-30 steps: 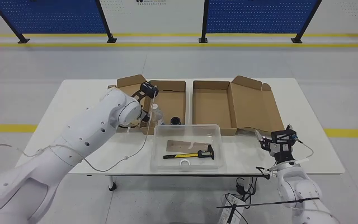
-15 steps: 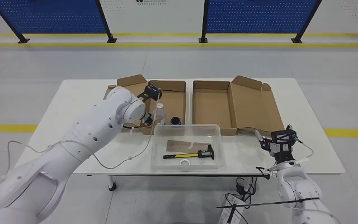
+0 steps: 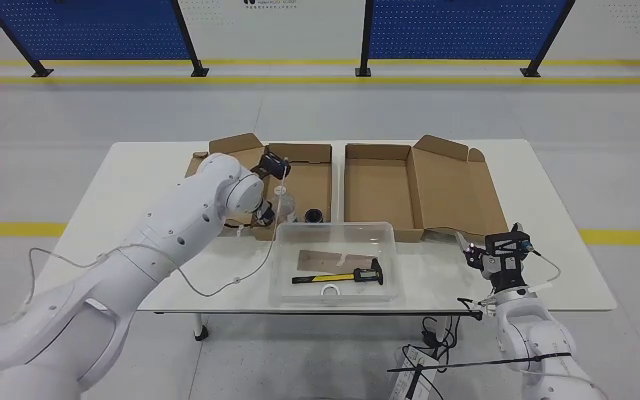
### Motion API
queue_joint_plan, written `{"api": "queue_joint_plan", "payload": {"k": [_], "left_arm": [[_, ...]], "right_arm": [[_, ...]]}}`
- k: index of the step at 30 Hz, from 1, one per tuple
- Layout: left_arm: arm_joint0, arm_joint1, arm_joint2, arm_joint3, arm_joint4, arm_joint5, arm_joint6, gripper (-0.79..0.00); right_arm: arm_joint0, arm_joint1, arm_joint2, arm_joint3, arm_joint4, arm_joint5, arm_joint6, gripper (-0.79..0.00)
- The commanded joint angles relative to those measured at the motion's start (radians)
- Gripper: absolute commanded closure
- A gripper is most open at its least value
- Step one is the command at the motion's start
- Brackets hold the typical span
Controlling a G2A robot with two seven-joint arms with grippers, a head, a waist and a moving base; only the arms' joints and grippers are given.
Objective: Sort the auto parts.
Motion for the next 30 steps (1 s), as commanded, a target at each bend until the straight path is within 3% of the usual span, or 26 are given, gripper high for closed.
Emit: {"api": "queue_joint_plan", "payload": {"k": [1,7,14,16,19,23,30], "left_arm": [[0.001,-0.006,0.001,0.012,0.0,-0.003,-0.001,0.0],[0.001,-0.023,0.002,0.039,0.002,-0.015,-0.007,-0.012],[-0.002,-0.042,0.001,0.066,0.011,-0.019,-0.011,-0.372],[-0.002,-0.047,0.001,0.071,0.015,-0.019,-0.012,-0.394],[-0.002,-0.054,0.0,0.078,0.022,-0.022,-0.014,-0.597],[-0.002,-0.061,-0.005,0.085,0.032,-0.02,-0.015,-0.785],[-0.014,-0.066,-0.024,0.061,0.074,-0.011,-0.032,-0.785]], "right_arm": [[0.0,0.0,0.0,0.0,0.0,0.0,0.0,-0.785],[0.0,0.0,0.0,0.0,0.0,0.0,0.0,-0.785],[0.0,0.0,0.0,0.0,0.0,0.0,0.0,-0.785],[0.0,0.0,0.0,0.0,0.0,0.0,0.0,-0.785],[0.0,0.0,0.0,0.0,0.0,0.0,0.0,-0.785],[0.0,0.0,0.0,0.0,0.0,0.0,0.0,-0.785],[0.0,0.0,0.0,0.0,0.0,0.0,0.0,-0.785]]}}
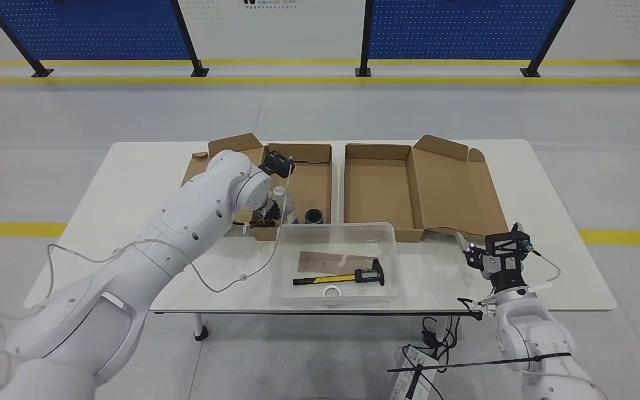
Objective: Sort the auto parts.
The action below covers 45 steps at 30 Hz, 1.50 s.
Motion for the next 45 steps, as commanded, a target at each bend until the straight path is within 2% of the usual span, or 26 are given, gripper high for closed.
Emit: {"api": "queue_joint_plan", "payload": {"k": [1,9,16,24,29,32,35,40,45], "left_arm": [[-0.003,0.001,-0.008,-0.016,0.016,0.002,-0.006,-0.785],[0.013,0.027,-0.077,-0.131,0.074,0.028,-0.039,-0.785],[0.094,0.082,-0.19,-0.328,0.186,0.067,-0.057,-0.785],[0.297,0.159,-0.359,-0.662,0.436,0.134,-0.03,-0.785],[0.453,0.185,-0.45,-0.838,0.528,0.211,0.024,-0.785],[0.537,0.193,-0.48,-0.913,0.563,0.224,0.055,-0.785],[0.616,0.198,-0.53,-0.977,0.569,0.28,0.08,-0.785],[0.747,0.209,-0.627,-1.063,0.616,0.345,0.09,-0.785],[0.857,0.218,-0.749,-1.138,0.63,0.368,0.092,-0.785]], "right_arm": [[0.0,0.0,0.0,0.0,0.0,0.0,0.0,-0.785],[0.0,0.0,0.0,0.0,0.0,0.0,0.0,-0.785],[0.0,0.0,0.0,0.0,0.0,0.0,0.0,-0.785],[0.0,0.0,0.0,0.0,0.0,0.0,0.0,-0.785],[0.0,0.0,0.0,0.0,0.0,0.0,0.0,-0.785],[0.0,0.0,0.0,0.0,0.0,0.0,0.0,-0.785],[0.0,0.0,0.0,0.0,0.0,0.0,0.0,-0.785],[0.0,0.0,0.0,0.0,0.0,0.0,0.0,-0.785],[0.0,0.0,0.0,0.0,0.0,0.0,0.0,-0.785]]}}
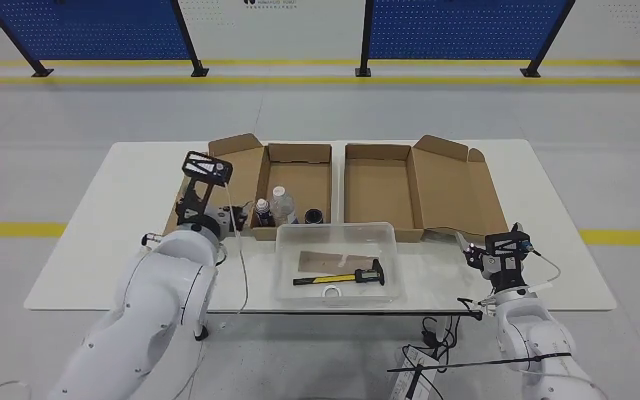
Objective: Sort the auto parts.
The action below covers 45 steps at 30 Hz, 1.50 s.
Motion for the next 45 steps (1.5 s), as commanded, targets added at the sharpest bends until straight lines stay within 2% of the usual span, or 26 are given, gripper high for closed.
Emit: {"api": "queue_joint_plan", "payload": {"k": [1,5,15,22,24,28,32,40,45], "left_arm": [[0.044,0.003,-0.057,-0.027,0.0,0.006,0.0,-0.785],[0.101,0.006,-0.131,-0.06,0.0,-0.022,0.003,-0.785],[0.101,0.006,-0.131,-0.06,0.0,-0.022,0.003,-0.785],[0.101,0.006,-0.131,-0.06,0.0,-0.022,0.003,-0.785],[0.101,0.006,-0.131,-0.06,0.0,-0.022,0.003,-0.785],[0.101,0.006,-0.131,-0.06,0.0,-0.022,0.003,-0.785],[0.101,0.006,-0.131,-0.06,0.0,-0.022,0.003,-0.785],[0.101,0.006,-0.131,-0.06,0.0,-0.022,0.003,-0.785],[0.101,0.006,-0.131,-0.06,0.0,-0.022,0.003,-0.785]], "right_arm": [[0.0,0.0,0.0,0.0,0.0,0.0,0.0,-0.785],[0.0,0.0,0.0,0.0,0.0,0.0,0.0,-0.785],[0.003,0.0,-0.002,-0.007,0.006,-0.016,0.003,-0.785],[0.042,0.007,0.011,-0.07,0.013,-0.168,0.041,-0.785],[0.064,0.01,0.001,-0.087,0.012,-0.228,0.108,-0.785],[0.134,0.009,-0.028,-0.101,0.136,-0.316,0.225,-0.785],[0.185,0.009,-0.091,-0.088,0.198,-0.415,0.32,-0.785],[0.234,-0.001,-0.242,-0.02,0.241,-0.472,0.4,-0.785],[0.237,0.003,-0.266,-0.003,0.23,-0.533,0.419,-0.785]]}}
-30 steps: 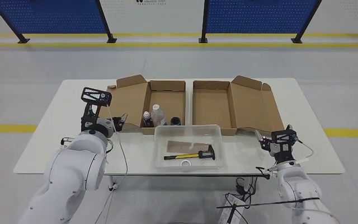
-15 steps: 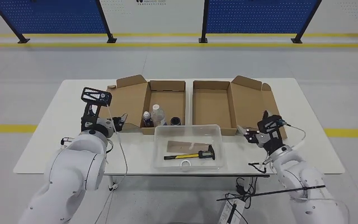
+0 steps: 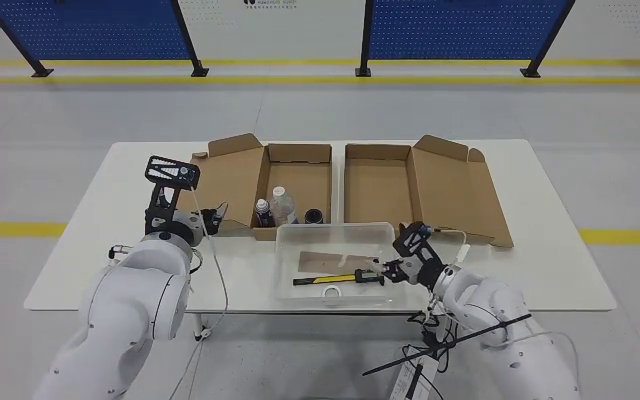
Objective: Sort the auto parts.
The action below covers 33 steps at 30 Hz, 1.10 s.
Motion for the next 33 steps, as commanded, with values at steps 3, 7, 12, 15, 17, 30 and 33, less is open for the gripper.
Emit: {"api": "queue_joint_plan", "payload": {"k": [3,7,12,15,17,30,33], "left_arm": [[0.0,0.0,0.0,0.0,0.0,0.0,0.0,-0.785],[0.0,0.0,0.0,0.0,0.0,0.0,0.0,-0.785],[0.0,0.0,0.0,0.0,0.0,0.0,0.0,-0.785],[0.0,0.0,0.0,0.0,0.0,0.0,0.0,-0.785],[0.0,0.0,0.0,0.0,0.0,0.0,0.0,-0.785],[0.0,0.0,0.0,0.0,0.0,0.0,0.0,-0.785],[0.0,0.0,0.0,0.0,0.0,0.0,0.0,-0.785]], "right_arm": [[-0.001,0.003,0.003,0.003,0.008,-0.032,0.002,-0.785],[-0.001,0.003,0.003,0.003,0.008,-0.032,0.002,-0.785],[-0.001,0.003,0.003,0.003,0.008,-0.032,0.002,-0.785],[0.017,0.006,0.018,-0.011,0.03,-0.077,-0.013,-0.785],[0.046,0.01,0.024,-0.015,0.042,-0.109,0.034,-0.785],[0.369,0.013,-0.156,-0.018,0.265,-0.148,0.684,-0.785],[0.414,0.014,-0.211,0.008,0.257,-0.154,0.735,-0.785]]}}
